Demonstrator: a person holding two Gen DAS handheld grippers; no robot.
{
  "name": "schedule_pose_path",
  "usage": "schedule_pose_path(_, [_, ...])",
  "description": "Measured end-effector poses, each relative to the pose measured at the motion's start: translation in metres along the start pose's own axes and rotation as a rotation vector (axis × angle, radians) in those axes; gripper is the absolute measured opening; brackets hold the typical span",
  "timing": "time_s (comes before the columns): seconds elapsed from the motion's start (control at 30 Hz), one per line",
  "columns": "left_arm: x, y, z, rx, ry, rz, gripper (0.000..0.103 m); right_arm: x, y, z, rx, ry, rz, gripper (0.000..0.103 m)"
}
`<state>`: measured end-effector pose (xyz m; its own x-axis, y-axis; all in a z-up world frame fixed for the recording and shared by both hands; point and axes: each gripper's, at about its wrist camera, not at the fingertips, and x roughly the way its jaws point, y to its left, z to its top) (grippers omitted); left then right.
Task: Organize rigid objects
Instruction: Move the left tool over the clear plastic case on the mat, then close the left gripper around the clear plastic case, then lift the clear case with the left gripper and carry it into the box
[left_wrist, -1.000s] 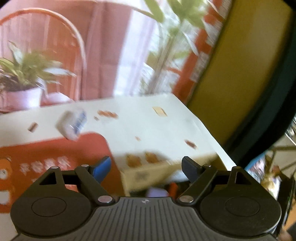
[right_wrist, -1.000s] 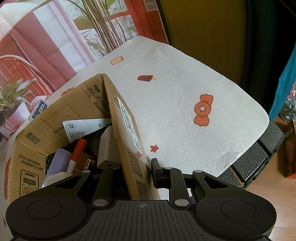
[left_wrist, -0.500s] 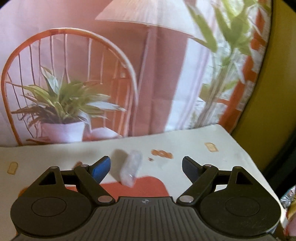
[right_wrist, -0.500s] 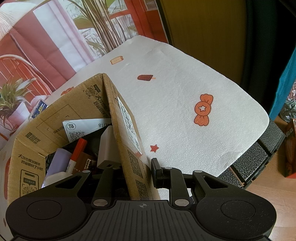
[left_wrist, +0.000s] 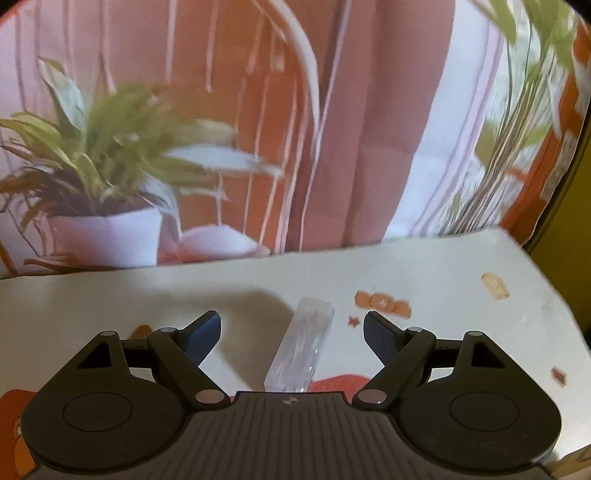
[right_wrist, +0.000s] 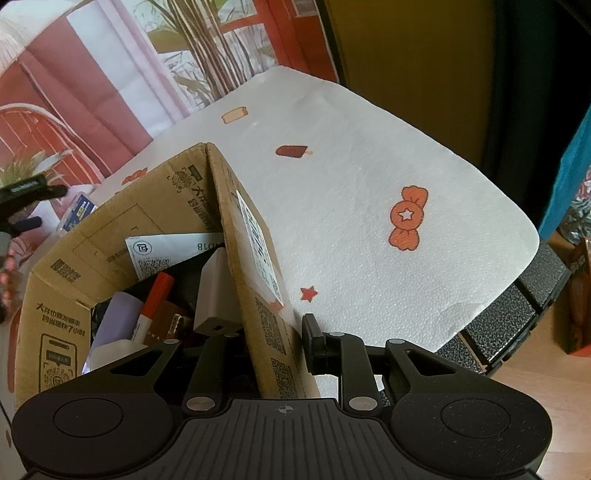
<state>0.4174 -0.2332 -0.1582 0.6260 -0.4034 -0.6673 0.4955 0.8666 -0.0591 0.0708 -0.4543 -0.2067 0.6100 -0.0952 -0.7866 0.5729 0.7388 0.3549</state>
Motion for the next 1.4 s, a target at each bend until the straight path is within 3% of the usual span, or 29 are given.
schedule_pose_path(0.33, [0.029, -0.016, -0.009, 0.074, 0.065, -0.003, 0.084, 0.0, 0.001, 0.001, 0.0, 0.004, 0.0, 0.021])
schedule_pose_path(0.67, [0.05, -0.022, -0.011, 0.095, 0.107, 0.014, 0.072, 0.0, 0.0, 0.0, -0.001, 0.006, 0.004, 0.023])
schedule_pose_path(0.8, [0.053, -0.024, -0.01, 0.106, 0.114, 0.016, 0.063, 0.001, 0.001, 0.001, -0.001, 0.006, 0.004, 0.023])
schedule_pose_path(0.97, [0.051, -0.021, -0.01, 0.1, 0.127, 0.013, 0.042, 0.0, 0.001, 0.0, 0.0, 0.006, 0.004, 0.023])
schedule_pose_path(1.03, [0.051, -0.02, -0.011, 0.097, 0.133, 0.018, 0.029, 0.0, 0.001, 0.0, 0.0, 0.006, 0.004, 0.023])
schedule_pose_path(1.4, [0.019, -0.012, -0.028, 0.083, 0.129, 0.008, 0.028, 0.0, 0.001, 0.0, 0.0, 0.004, 0.004, 0.023])
